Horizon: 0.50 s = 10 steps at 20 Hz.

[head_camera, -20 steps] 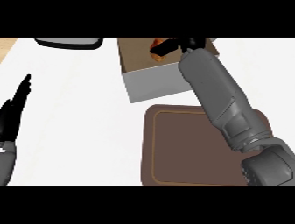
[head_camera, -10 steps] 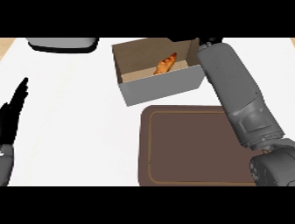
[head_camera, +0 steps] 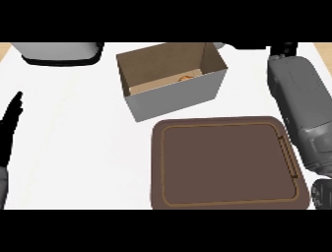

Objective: Pick the croissant from the tray and place it in the cardboard box

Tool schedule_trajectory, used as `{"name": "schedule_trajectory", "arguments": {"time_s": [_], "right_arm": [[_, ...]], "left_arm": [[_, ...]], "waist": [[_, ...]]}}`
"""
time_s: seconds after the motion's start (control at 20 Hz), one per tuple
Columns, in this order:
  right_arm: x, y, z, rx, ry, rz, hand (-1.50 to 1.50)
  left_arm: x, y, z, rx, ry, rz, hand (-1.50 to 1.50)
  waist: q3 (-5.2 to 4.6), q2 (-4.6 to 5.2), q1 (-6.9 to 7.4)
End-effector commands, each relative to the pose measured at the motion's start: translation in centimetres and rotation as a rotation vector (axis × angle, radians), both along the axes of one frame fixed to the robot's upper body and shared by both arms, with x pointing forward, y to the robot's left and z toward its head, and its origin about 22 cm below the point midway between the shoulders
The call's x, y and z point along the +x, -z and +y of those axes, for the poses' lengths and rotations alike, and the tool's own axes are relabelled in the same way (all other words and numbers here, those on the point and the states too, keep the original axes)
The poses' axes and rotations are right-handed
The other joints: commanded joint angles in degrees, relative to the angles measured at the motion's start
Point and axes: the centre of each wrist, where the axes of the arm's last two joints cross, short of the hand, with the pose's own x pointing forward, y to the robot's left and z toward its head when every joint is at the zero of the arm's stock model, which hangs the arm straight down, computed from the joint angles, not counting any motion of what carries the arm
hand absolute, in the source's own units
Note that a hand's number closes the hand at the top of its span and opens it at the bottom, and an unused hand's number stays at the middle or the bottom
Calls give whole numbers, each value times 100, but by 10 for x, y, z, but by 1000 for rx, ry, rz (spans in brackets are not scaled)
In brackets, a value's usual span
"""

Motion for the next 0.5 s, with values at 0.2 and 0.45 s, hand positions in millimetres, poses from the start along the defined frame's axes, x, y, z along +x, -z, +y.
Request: {"name": "schedule_trajectory", "arguments": {"time_s": [0.2,0.45], "right_arm": [[-27,3,-96,-44,5,18,-150],[-53,12,-136,-100,-68,104,-150]], "left_arm": [[-29,5,-1,0,6,10,0],[-24,14,-4,-11,-24,24,0]], "waist": [[0,-52,-53],[-3,-43,-96]]}}
